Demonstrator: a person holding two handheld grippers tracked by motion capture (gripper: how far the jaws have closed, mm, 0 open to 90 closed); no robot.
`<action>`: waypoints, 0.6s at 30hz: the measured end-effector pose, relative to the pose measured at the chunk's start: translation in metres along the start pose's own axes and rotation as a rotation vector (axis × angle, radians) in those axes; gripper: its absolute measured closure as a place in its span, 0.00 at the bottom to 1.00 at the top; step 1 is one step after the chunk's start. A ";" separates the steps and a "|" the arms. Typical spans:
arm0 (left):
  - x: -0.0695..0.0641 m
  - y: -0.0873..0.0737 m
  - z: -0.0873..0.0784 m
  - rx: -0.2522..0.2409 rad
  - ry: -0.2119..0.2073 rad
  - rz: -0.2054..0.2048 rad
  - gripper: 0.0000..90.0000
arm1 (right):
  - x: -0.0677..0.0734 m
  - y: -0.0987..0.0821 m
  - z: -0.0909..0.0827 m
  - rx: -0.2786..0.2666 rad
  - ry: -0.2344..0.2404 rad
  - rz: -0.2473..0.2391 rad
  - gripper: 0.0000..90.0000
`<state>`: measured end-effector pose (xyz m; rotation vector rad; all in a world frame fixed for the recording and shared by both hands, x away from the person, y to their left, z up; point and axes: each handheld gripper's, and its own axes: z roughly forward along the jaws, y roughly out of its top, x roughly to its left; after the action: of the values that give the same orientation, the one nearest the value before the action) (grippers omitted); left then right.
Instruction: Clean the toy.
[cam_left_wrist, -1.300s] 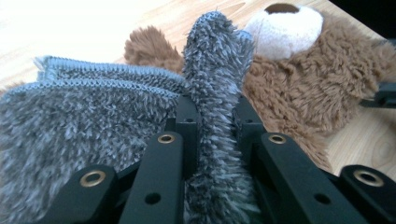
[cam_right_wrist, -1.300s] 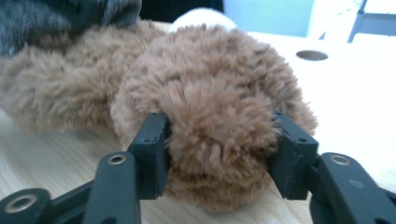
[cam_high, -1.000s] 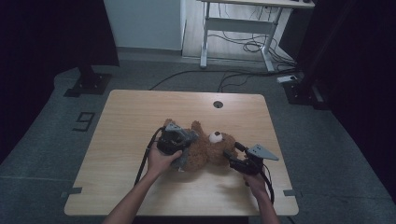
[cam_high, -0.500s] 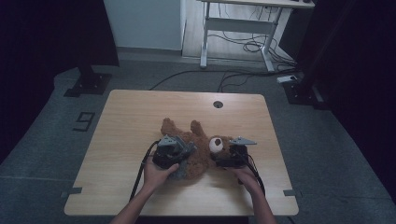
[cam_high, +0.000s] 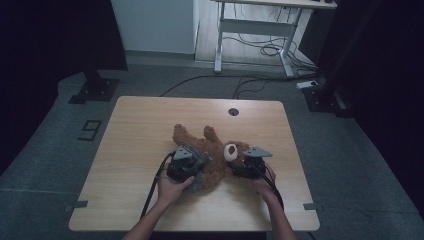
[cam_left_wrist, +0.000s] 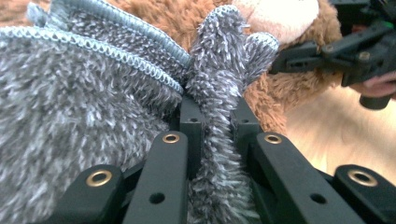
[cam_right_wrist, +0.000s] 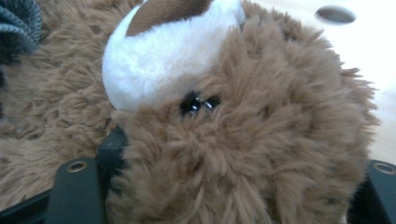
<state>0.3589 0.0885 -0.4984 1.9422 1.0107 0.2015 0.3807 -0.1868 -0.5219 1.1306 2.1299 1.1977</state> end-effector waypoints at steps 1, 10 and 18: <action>-0.001 0.003 -0.001 0.011 -0.016 -0.021 0.88 | 0.000 -0.001 0.001 -0.020 -0.019 -0.038 0.32; -0.043 0.046 -0.048 -0.076 -0.040 0.089 0.87 | 0.000 -0.021 -0.009 -0.099 0.016 -0.112 0.32; -0.069 0.069 0.024 0.065 -0.066 0.098 0.86 | 0.004 -0.025 -0.013 -0.113 0.010 -0.123 0.31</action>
<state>0.3650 0.0059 -0.4412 2.0466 0.8894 0.1602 0.3587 -0.1971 -0.5361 0.9322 2.0783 1.2524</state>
